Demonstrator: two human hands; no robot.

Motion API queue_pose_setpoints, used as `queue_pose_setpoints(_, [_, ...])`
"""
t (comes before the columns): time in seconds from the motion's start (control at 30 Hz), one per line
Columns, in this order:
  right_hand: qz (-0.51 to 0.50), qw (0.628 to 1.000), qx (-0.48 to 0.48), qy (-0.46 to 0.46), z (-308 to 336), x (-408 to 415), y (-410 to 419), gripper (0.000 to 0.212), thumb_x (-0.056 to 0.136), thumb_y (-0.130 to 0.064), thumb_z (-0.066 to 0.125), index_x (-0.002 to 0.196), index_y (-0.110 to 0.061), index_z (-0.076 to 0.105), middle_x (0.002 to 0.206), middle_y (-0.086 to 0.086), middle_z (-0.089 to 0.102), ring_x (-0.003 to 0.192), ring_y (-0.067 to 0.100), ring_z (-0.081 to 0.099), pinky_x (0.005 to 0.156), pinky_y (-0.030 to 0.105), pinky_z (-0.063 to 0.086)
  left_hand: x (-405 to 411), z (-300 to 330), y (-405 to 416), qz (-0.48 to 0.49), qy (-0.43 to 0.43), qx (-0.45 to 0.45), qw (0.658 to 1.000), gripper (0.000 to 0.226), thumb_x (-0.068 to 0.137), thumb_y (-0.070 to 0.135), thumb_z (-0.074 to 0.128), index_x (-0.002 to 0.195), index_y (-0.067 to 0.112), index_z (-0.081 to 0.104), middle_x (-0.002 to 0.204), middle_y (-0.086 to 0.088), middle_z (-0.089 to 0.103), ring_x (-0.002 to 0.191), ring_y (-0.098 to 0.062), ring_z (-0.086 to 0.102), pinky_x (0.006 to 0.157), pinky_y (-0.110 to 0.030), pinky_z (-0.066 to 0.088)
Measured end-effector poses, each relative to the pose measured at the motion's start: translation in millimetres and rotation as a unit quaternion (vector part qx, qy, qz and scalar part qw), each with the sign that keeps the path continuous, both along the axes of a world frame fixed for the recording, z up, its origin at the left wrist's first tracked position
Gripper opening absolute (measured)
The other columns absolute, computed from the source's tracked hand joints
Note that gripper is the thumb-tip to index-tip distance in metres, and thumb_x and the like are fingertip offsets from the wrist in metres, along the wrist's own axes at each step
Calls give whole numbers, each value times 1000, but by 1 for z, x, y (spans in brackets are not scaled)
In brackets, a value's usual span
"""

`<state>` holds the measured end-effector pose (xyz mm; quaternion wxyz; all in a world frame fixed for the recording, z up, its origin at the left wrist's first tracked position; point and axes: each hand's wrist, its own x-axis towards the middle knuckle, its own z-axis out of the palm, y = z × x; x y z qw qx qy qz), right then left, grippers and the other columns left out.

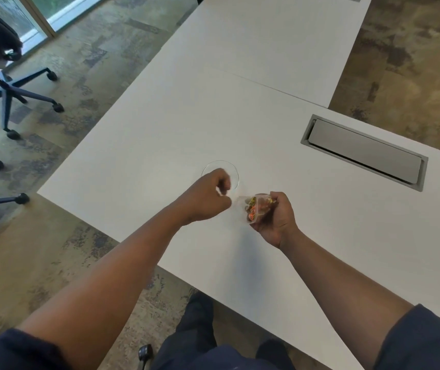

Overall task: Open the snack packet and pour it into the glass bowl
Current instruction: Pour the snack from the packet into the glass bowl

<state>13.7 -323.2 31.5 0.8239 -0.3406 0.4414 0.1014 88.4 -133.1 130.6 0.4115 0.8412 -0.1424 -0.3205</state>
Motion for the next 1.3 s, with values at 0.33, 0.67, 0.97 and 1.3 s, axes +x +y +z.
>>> queue_pose_setpoints(0.33, [-68,987,-141,24,9,47,-4,18,86,-21,52,83,-10,64,68,9,71,51,26,64,60,34,54,-10,-113,18,-116,-7,300,947,45,96,12,51,141,7,49,145,-11,44,130,-33,49,104,-39,47])
queue_pose_setpoints(0.67, [55,940,-335,-31,2,96,15,24,93,-21,50,98,-15,73,111,11,74,104,39,70,88,47,61,-17,-161,30,-92,-86,321,939,65,94,9,46,156,12,29,170,-4,14,155,-38,11,109,-49,46])
queue_pose_setpoints(0.97, [220,805,-534,-135,16,108,41,36,100,-23,44,91,8,60,108,26,65,100,23,53,86,43,47,-15,-168,30,-100,-91,326,936,62,95,8,45,155,10,30,169,-5,17,153,-42,13,105,-49,48])
queue_pose_setpoints(1.3, [269,692,-629,-231,23,112,40,34,104,-28,58,113,-2,78,117,10,77,115,22,67,96,33,51,-13,-169,34,-103,-78,313,941,70,92,8,47,158,12,27,171,-3,12,155,-41,9,111,-51,44])
